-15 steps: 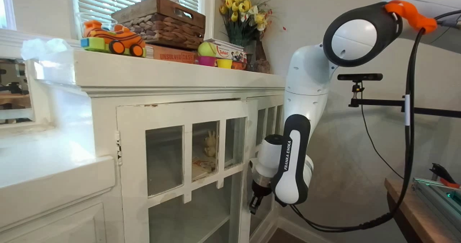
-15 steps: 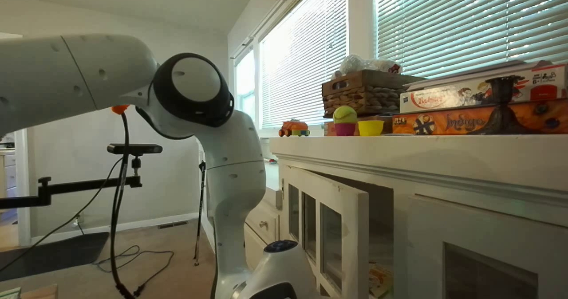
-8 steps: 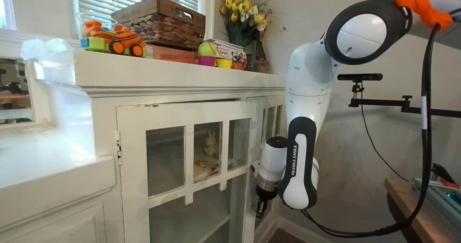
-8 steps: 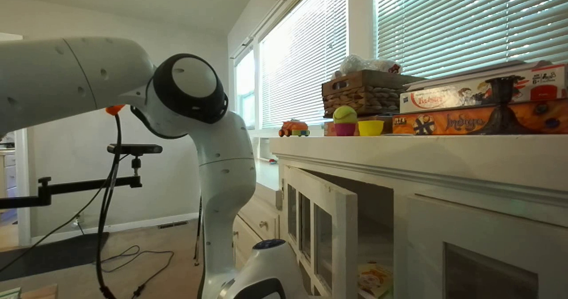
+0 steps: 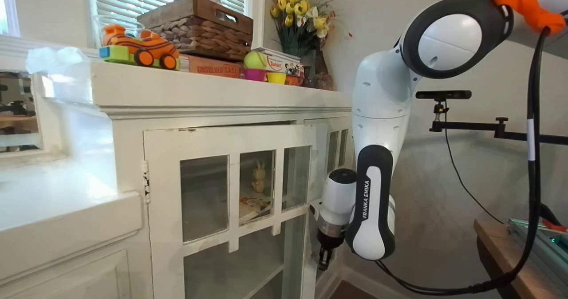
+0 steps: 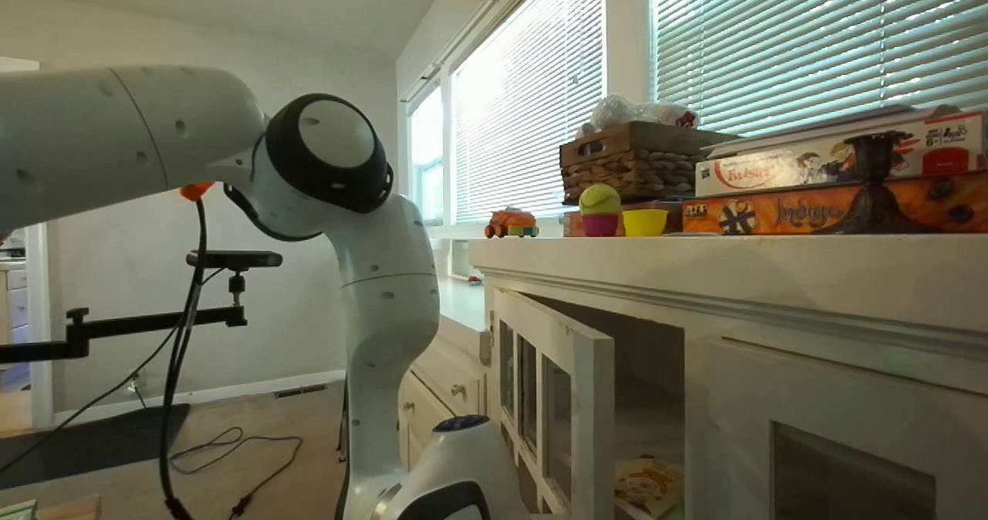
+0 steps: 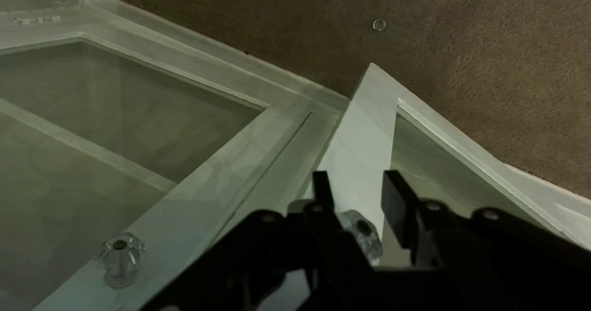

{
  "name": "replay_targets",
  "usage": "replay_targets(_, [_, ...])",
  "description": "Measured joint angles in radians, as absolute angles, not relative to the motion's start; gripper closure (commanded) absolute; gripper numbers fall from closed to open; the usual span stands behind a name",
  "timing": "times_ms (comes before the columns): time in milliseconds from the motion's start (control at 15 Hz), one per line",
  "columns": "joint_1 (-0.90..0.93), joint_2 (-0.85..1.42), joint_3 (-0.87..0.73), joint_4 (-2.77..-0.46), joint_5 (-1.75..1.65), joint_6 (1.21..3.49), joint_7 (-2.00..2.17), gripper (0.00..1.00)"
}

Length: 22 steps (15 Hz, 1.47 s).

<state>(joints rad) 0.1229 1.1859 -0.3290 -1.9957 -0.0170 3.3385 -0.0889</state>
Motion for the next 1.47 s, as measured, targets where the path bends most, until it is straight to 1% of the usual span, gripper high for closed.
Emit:
replay_targets(533, [0.124, 1.168, -0.315, -2.049, -0.019, 3.371, -0.109, 0.91])
replay_targets(1467, [0.212, 1.129, -0.295, -2.261, -0.019, 3.505, -0.131, 0.91])
